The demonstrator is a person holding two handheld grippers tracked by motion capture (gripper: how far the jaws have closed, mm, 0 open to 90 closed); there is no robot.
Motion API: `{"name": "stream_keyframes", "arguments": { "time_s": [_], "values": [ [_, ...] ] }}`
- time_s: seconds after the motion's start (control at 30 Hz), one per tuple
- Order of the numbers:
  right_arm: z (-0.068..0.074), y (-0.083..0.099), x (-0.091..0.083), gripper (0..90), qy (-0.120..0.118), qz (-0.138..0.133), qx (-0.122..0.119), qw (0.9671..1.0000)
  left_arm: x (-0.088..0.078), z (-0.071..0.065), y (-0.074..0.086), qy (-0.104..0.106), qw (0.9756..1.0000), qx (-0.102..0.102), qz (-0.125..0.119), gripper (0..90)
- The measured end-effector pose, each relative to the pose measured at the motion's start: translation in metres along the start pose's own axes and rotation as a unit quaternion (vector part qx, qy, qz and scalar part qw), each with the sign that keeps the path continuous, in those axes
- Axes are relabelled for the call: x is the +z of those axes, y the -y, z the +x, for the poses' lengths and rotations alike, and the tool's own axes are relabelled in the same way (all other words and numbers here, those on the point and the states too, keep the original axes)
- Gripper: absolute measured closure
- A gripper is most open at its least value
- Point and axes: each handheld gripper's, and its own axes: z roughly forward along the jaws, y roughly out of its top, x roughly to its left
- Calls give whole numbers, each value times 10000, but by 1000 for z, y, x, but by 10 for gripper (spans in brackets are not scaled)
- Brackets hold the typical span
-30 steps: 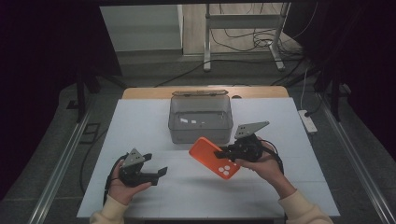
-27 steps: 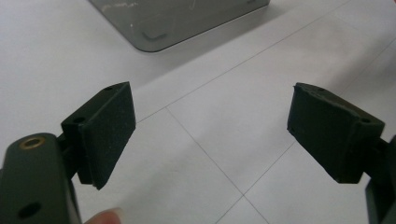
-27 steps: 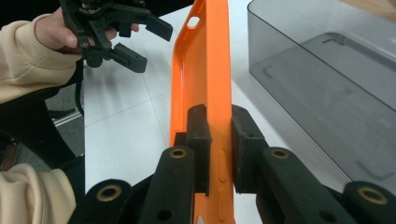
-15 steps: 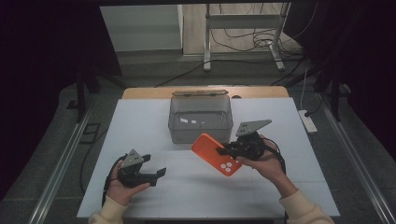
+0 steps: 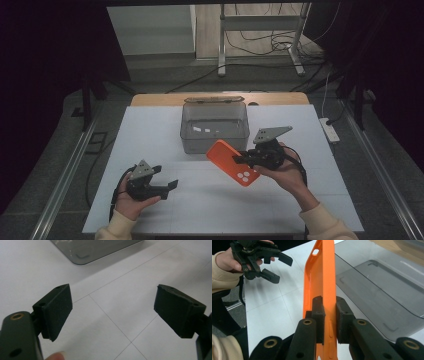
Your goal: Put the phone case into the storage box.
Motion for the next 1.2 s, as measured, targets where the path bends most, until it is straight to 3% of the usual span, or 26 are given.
{"name": "stream_keyframes", "arguments": {
  "time_s": [0.6, 0.77, 1.0, 1.1, 1.2],
  "values": [
    [1, -15, -7, 799, 241, -157, 14, 9996, 0, -1, -1, -3, 10000, 2, -5, 154],
    [1, -19, -9, 800, 400, -285, 146, 9987, 0, -1, -1, -6, 10000, -2, -15, 154],
    [1, -25, -12, 800, 435, -365, 143, 9983, 0, 0, -1, 0, 10000, 3, 4, 154],
    [2, -26, -11, 800, 445, -366, 150, 9982, -1, 1, -1, 138, 9999, -92, -38, 154],
    [1, -28, -11, 800, 491, -357, 162, 9980, -1, 0, -1, 83, 9999, -71, -38, 154]
  ]
}}
